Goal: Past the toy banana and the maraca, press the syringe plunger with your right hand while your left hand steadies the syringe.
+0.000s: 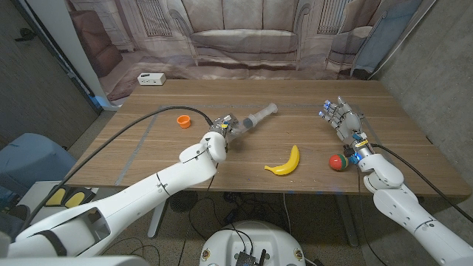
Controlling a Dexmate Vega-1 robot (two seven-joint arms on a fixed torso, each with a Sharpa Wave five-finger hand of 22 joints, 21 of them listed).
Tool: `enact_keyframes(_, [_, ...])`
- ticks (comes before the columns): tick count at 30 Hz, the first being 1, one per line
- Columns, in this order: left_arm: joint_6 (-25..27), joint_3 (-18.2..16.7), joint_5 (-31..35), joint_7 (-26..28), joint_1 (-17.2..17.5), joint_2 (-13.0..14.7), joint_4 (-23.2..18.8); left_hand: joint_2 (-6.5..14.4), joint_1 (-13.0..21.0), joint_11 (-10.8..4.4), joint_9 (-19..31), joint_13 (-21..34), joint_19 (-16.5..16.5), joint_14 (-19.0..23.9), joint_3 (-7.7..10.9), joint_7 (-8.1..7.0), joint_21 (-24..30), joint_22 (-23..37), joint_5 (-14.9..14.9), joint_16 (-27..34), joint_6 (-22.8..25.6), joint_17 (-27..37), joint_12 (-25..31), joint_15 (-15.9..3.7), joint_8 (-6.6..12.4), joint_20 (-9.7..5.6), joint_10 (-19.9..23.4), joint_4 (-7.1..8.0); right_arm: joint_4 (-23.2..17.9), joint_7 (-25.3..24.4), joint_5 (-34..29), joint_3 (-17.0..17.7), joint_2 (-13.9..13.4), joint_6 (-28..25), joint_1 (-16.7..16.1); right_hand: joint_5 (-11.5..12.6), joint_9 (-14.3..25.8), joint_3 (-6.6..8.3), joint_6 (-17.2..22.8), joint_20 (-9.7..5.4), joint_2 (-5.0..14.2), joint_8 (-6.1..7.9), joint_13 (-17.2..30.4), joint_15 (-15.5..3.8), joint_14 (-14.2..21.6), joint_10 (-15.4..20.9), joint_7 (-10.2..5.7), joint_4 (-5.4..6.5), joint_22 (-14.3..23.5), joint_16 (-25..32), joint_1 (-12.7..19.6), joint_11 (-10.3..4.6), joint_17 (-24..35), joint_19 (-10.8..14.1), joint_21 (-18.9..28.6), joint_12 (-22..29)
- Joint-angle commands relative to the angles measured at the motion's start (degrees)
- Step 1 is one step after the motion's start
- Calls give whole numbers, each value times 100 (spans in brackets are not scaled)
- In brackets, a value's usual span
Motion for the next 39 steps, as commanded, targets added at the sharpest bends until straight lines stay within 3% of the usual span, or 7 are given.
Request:
enact_keyframes(1, [-860,-260,-51,413,199,-46,252,372,461,-27,32,39,59,438,259,-1,43,3,32,-2,192,24,66,-374,75,-104,128,65,4,-109,-51,14,32,57,-8,18,31,9,24,-27,10,23,24,2,56,39,-6,12,35,-20,23,6,10,64,-14,-29])
enact_keyframes(16, [-3344,-835,135,1440,822,-26,858,392,512,-185,32,78,43,618,320,-124,124,19,-16,28,417,46,107,-488,107,-202,351,90,-86,-133,-132,42,13,186,-55,18,31,8,29,-51,7,23,25,-2,71,49,3,9,35,-23,27,-11,9,82,-14,-31])
enact_keyframes(27, [-4571,-1202,101,1601,1131,-64,1153,440,537,-187,32,96,8,633,346,-157,161,31,-43,31,475,73,95,-511,103,-210,378,108,-194,-155,-203,34,-8,233,-72,20,30,14,20,-55,8,19,25,2,67,44,15,-2,34,-32,47,-15,4,81,-18,-37])
enact_keyframes(39, [-6006,-1447,-130,1432,1162,-209,1777,449,540,-223,33,114,6,694,355,-175,208,41,-73,46,535,83,95,-551,103,-234,431,116,-326,-218,-275,28,-76,179,-85,19,30,12,26,-59,9,20,26,-1,71,50,18,0,34,-35,47,-21,6,84,-21,-38])
